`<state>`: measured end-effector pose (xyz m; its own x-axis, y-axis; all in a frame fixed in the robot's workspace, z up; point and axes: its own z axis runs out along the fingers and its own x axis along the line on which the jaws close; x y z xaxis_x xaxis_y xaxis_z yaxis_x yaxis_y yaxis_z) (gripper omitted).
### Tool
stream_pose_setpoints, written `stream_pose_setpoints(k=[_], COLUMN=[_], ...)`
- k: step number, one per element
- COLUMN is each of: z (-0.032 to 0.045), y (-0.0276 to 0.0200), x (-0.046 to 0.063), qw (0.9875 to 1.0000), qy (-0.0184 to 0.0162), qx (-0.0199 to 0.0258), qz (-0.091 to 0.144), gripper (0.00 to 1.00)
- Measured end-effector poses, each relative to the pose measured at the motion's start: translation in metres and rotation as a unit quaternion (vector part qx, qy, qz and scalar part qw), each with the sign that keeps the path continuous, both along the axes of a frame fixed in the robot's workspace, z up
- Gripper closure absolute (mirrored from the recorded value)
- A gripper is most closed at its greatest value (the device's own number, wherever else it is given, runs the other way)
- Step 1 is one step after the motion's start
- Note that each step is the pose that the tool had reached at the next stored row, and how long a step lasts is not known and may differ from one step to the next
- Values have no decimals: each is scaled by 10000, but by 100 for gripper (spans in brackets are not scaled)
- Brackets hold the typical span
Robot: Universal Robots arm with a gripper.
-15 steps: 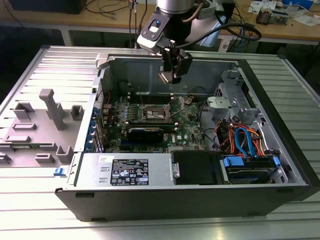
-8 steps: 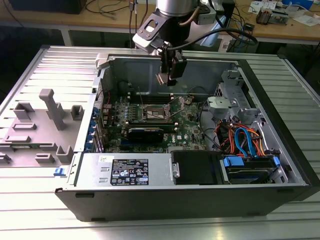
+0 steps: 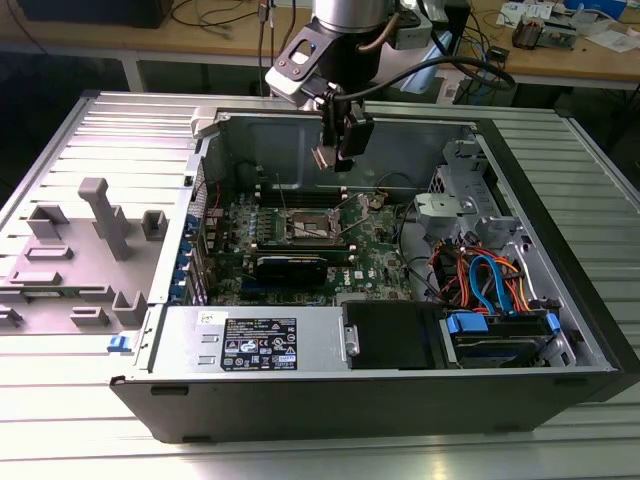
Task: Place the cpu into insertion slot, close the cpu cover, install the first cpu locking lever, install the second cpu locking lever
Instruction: 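Place the cpu into insertion slot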
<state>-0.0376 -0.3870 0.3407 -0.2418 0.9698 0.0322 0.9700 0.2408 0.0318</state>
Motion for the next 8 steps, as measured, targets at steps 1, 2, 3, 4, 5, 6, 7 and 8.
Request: stream_pose_setpoints(k=[1,2,3,4,5,6,7,8], z=[0,0,0,0,0,-1,-2,-10], y=[0,0,0,0,-1,-1,-3,-3], x=[0,0,0,0,0,0,0,0], qw=[10000,10000,10000,10000,10000,10000,10000,9999], qy=[0,0,0,0,0,0,3,5], qx=[0,0,0,0,0,1,-1,1], qz=[0,0,0,0,-1,-10,-55,-107], gripper=[46,46,46,46,46,46,46,46])
